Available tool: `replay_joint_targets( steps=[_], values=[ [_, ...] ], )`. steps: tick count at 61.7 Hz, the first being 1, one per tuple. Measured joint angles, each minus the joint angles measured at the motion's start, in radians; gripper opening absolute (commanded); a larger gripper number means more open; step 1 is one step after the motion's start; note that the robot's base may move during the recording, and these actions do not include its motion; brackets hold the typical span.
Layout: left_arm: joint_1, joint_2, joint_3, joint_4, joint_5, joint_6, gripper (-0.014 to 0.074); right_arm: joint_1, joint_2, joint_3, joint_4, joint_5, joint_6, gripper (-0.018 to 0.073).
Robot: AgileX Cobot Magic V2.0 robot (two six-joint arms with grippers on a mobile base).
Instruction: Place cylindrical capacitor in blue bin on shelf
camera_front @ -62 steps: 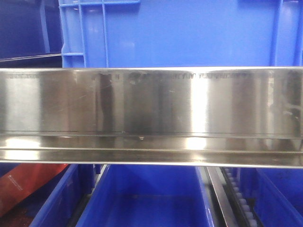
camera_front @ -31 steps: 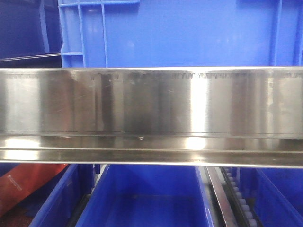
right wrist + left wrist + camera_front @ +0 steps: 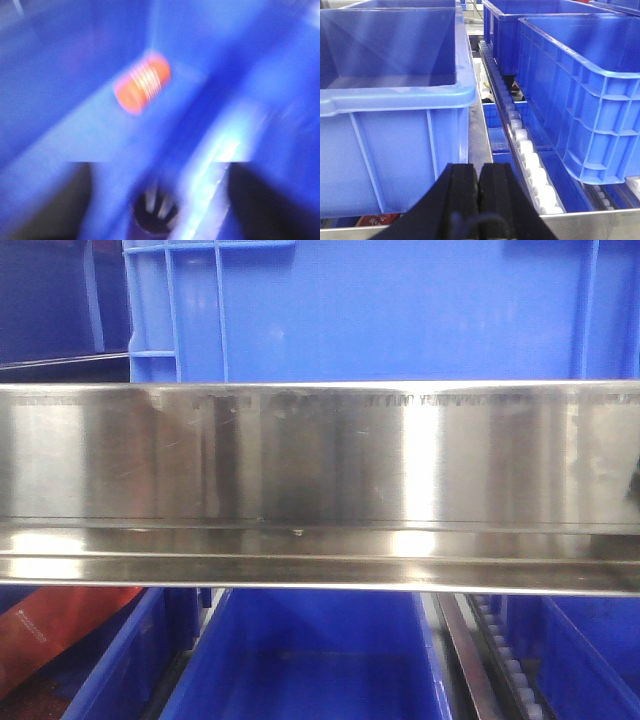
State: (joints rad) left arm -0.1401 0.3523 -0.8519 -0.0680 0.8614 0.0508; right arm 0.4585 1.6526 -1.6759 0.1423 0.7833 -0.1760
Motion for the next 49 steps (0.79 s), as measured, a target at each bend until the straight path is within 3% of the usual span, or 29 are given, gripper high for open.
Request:
replay_joint_targets(
  steps=[28, 36, 42, 49],
  values=[
    [0.000, 0.000, 0.000, 0.000, 0.000, 0.000, -0.0111, -0.013, -0.053, -0.008, 0.009, 0.006, 0.013, 0.0556],
    [0.000, 0.000, 0.000, 0.000, 0.000, 0.000, -0.0111, -0.050, -0.138, -0.008, 0.009, 0.018, 0.035, 0.0400],
    [0.000, 0.000, 0.000, 0.000, 0.000, 0.000, -0.0111, -0.084, -0.208, -0.008, 0.009, 0.034, 0.039, 0.0195],
    [0.000, 0.000, 0.000, 0.000, 0.000, 0.000, -0.0111, -0.123, -0.297, 0.013, 0.009, 0.047, 0.041, 0.0016]
  ],
)
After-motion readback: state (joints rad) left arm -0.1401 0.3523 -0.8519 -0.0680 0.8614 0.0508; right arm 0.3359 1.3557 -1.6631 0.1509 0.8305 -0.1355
